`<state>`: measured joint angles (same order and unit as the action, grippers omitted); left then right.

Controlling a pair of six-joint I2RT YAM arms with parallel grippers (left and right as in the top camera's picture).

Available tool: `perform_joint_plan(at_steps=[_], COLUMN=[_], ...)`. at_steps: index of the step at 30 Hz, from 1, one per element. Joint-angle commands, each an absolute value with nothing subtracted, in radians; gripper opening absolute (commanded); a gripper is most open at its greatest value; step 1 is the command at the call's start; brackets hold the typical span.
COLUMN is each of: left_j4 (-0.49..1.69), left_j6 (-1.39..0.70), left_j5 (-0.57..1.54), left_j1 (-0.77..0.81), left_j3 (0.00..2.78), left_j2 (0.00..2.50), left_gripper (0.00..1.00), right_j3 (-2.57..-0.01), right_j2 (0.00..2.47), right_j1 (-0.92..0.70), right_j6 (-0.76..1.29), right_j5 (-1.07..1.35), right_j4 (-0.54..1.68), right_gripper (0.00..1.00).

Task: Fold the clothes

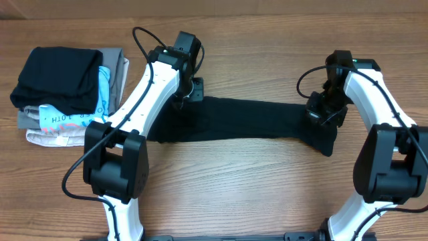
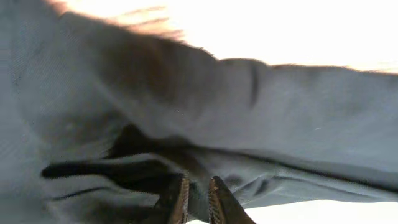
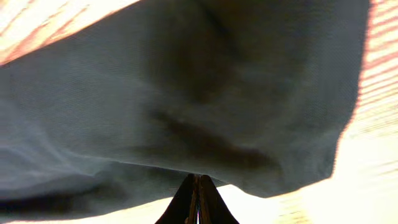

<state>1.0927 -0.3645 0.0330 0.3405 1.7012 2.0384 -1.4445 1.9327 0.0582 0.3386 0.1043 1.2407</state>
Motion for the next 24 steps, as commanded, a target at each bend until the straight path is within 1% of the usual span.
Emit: perform_joint_plan(at_steps=[1, 6, 8, 9, 13, 15, 17, 21, 24], left_j4=[1.093, 0.979, 0.921, 0.897, 0.874, 0.881, 0.884, 0.953, 1.012], left_j6=[-0.372, -0.374, -0.375, -0.375, -0.39, -0.39, -0.39, -0.39, -0.39], left_j5=[-0.048, -0.049, -0.048, -0.048, -0.052, -0.052, -0.05, -0.043, -0.033], left_j1=[0.339, 0.339, 0.339, 0.339, 0.334, 0.329, 0.32, 0.301, 0.3], left_j3=[1.684, 1.576, 1.535, 1.517, 1.487, 1.487, 1.492, 1.579, 1.66], left_j2=[2.033, 2.033, 2.033, 2.033, 2.033, 2.033, 2.032, 1.993, 1.932], left_gripper=[0.18, 0.19, 0.23, 0.29, 0.3, 0.29, 0.12, 0.11, 0.14], right_j3=[-1.466, -1.465, -1.465, -1.465, -1.465, -1.465, -1.465, -1.467, -1.467], right_j2=[1.904, 1.904, 1.904, 1.904, 1.904, 1.904, 1.904, 1.901, 1.887], right_j1=[0.061, 0.061, 0.061, 0.061, 0.061, 0.061, 0.061, 0.064, 0.084], right_j6=[0.309, 0.309, 0.309, 0.309, 0.306, 0.306, 0.298, 0.28, 0.279], right_j5=[0.152, 0.152, 0.151, 0.151, 0.131, 0.125, 0.125, 0.125, 0.121], right_j4=[1.227, 1.211, 1.205, 1.202, 1.197, 1.197, 1.188, 1.166, 1.164], right_gripper=[0.05, 0.05, 0.05, 0.05, 0.05, 0.05, 0.04, 0.04, 0.04])
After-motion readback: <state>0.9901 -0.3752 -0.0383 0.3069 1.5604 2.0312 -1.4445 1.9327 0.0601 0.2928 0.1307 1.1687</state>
